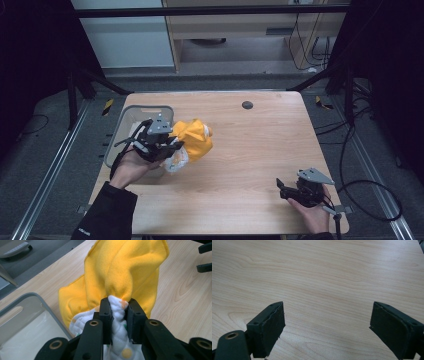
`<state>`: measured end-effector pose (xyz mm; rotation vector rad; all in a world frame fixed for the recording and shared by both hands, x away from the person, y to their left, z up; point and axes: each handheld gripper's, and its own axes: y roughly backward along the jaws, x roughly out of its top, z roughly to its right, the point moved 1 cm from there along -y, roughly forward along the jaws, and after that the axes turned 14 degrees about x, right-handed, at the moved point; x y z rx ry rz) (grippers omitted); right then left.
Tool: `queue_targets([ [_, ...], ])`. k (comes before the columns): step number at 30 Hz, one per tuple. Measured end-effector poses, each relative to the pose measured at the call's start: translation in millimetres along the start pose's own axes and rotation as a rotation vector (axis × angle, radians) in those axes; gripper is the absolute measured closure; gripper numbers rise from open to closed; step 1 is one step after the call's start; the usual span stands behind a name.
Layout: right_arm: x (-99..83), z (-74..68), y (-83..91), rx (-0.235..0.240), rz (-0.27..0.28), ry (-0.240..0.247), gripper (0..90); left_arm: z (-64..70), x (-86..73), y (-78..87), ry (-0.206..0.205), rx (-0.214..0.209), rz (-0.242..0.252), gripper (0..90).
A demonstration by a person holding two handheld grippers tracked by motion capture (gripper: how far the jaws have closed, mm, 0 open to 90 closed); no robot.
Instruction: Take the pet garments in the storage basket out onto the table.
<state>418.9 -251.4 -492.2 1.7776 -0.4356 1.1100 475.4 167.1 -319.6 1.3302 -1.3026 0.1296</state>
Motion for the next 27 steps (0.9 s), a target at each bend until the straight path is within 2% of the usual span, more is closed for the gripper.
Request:
queue_targets([
  [5,-0.1,0.2,0.1,-0.001,0.001,0.001,12.4,6.5,-1.0,-8.0,-0.003,-0.021,-0.005,76.4],
  [27,-0.2,0.4,0.2,0.001,0.002,-0.001,12.7,30.5,0.8,-35.3,-0.044,-0.061,-0.034,76.4],
])
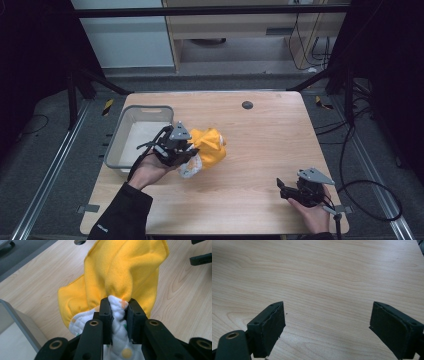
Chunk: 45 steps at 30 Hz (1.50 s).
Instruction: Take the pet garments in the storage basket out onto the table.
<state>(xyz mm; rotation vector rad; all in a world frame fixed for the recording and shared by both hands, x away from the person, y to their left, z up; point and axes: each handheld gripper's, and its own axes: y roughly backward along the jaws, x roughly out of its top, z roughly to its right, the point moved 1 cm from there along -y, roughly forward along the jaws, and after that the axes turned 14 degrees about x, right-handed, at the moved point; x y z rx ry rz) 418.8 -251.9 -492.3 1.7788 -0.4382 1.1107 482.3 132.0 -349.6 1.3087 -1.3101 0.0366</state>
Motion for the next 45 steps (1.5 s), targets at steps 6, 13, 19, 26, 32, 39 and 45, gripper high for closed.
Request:
queue_targets([
  [6,0.0,-0.3,-0.4,-0.001,-0.003,0.000,12.8,7.7,-3.2,-10.7,-0.011,-0.015,-0.014,76.4],
  [13,-0.1,-0.2,-0.7,-0.002,-0.005,0.002,12.9,15.4,-6.7,-21.1,-0.017,-0.031,-0.028,76.3],
  [19,-0.2,0.0,-0.7,-0.005,-0.004,0.004,13.0,24.0,-8.1,-31.5,-0.034,-0.053,-0.044,76.4],
  [26,-0.2,0.1,-0.7,-0.005,-0.003,0.005,13.0,34.8,-9.9,-42.6,-0.051,-0.063,-0.055,76.3],
  [32,-0.3,0.6,-0.9,-0.008,-0.004,0.010,13.0,39.9,-13.8,-52.2,-0.068,-0.070,-0.073,76.3],
  [39,-0.4,0.7,-1.0,-0.009,-0.004,0.010,13.0,44.5,-17.4,-60.3,-0.073,-0.078,-0.077,76.1],
  [45,-0.4,0.4,-1.0,-0.008,-0.005,0.008,13.1,48.7,-19.2,-66.9,-0.080,-0.097,-0.079,74.9],
])
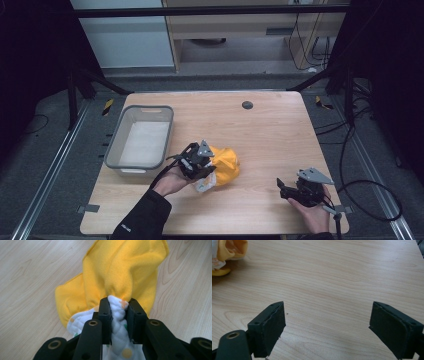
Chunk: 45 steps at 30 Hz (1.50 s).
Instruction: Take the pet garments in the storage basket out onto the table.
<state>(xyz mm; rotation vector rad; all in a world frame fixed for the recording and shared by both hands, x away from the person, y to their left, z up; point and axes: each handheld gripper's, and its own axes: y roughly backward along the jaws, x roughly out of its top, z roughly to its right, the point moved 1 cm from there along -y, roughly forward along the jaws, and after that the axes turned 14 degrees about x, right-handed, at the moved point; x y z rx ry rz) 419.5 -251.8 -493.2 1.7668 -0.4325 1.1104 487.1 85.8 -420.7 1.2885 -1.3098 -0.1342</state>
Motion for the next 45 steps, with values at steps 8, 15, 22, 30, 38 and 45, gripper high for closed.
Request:
queue_targets([
  [8,-0.1,-0.2,-0.2,0.001,0.000,0.000,13.0,4.0,-5.8,-9.8,-0.023,-0.032,-0.019,67.9],
  [15,-0.2,-0.2,-0.4,0.002,-0.001,0.002,13.0,4.1,-7.5,-10.3,-0.017,-0.033,-0.024,60.7],
  [22,-0.3,0.0,-0.3,0.002,-0.002,0.002,12.9,5.9,-11.5,-9.8,-0.010,-0.020,-0.027,49.0],
  [30,-0.5,-0.1,-0.5,0.000,-0.003,0.003,12.8,2.1,-15.7,1.3,0.012,-0.018,-0.003,36.4],
  [38,-0.5,-0.1,-0.3,0.001,-0.001,0.000,12.6,-0.7,-25.3,19.7,0.064,0.032,0.042,21.7],
  [45,-0.7,0.6,-0.2,-0.002,0.001,0.003,12.5,-3.2,-42.7,34.8,0.109,0.086,0.090,17.1],
])
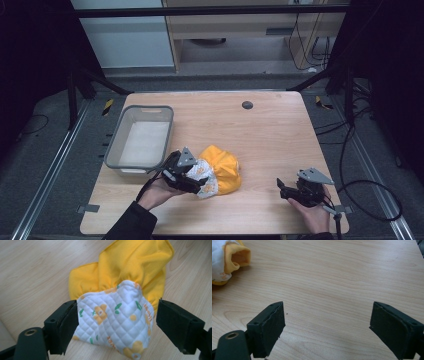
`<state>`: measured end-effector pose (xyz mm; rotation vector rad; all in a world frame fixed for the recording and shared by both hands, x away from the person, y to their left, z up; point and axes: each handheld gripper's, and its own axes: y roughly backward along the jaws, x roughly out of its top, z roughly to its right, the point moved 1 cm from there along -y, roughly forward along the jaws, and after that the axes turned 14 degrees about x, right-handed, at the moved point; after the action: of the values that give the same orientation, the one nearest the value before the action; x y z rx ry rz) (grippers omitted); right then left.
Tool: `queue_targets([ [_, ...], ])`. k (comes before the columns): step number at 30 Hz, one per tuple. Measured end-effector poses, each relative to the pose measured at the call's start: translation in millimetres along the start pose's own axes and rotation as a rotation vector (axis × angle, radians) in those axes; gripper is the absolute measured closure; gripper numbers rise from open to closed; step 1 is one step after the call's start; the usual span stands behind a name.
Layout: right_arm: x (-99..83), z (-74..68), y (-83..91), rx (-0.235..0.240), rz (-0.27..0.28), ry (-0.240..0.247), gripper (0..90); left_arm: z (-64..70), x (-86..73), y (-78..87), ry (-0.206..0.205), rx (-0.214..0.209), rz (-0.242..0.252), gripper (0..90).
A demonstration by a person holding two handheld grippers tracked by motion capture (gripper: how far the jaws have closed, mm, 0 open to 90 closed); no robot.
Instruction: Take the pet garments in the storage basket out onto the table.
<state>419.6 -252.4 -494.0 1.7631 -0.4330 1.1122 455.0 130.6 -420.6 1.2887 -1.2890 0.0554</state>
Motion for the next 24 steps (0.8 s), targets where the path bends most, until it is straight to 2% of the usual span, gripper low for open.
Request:
queue_targets([
  [1,0.0,0.0,0.0,0.000,0.000,0.000,12.5,0.0,0.0,0.0,0.000,0.000,0.000,16.9],
  [6,-0.1,0.2,0.1,0.000,0.002,0.000,12.3,-6.4,-14.8,11.8,0.073,0.027,0.049,15.1],
  [11,-0.1,-0.5,0.4,0.003,0.000,-0.002,12.3,-7.7,-26.0,19.8,0.103,0.060,0.075,13.7],
  [12,-0.2,-0.5,0.6,0.003,0.001,-0.001,12.4,-8.0,-31.5,22.4,0.119,0.068,0.087,13.7],
  [15,-0.4,-0.2,0.6,0.003,0.000,0.000,12.3,-8.3,-38.2,25.1,0.141,0.081,0.091,13.3],
  [19,-0.8,-0.6,0.8,0.002,0.001,0.000,12.3,-9.1,-49.7,32.3,0.177,0.122,0.099,11.3],
  [24,-1.3,-2.3,0.5,0.003,-0.005,0.013,12.1,-9.4,-67.1,39.5,0.191,0.121,0.101,11.2],
])
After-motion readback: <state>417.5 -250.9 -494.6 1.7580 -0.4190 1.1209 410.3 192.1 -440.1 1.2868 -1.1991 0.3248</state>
